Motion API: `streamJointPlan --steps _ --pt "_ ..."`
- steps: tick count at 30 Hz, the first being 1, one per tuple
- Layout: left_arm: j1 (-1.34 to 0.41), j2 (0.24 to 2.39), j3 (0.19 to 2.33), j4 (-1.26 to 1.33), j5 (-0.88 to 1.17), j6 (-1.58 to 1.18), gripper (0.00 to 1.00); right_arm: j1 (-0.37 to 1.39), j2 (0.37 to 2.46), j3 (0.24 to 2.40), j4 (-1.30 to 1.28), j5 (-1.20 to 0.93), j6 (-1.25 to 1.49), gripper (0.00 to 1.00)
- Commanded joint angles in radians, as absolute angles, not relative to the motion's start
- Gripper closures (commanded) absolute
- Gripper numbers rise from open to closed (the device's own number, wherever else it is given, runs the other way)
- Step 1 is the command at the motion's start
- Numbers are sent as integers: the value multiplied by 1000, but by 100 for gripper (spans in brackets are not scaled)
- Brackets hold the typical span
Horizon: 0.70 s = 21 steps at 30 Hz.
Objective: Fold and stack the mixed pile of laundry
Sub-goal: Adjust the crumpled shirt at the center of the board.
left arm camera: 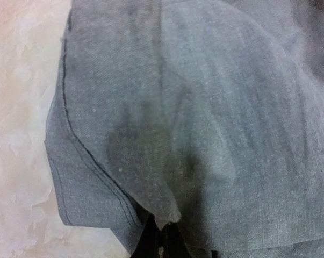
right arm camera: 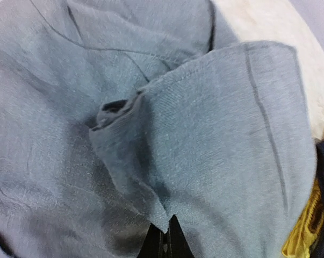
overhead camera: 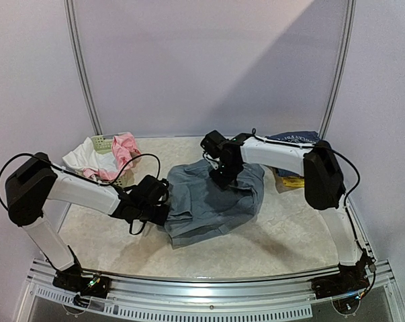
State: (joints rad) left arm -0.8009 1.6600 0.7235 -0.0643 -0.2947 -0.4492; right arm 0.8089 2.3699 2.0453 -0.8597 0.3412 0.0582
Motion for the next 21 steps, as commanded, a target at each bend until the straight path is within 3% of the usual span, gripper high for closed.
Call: streamJointPlan --steps 1,7,21 --pt "-773 1707 754 -47 -275 -435 100 746 2169 1896 -755 368 127 100" --pt "-760 1750 786 -55 -267 -425 100 681 2022 1697 -639 257 184 100" --pt "-667 1886 872 -139 -318 -410 100 571 1755 1318 -530 263 279 100"
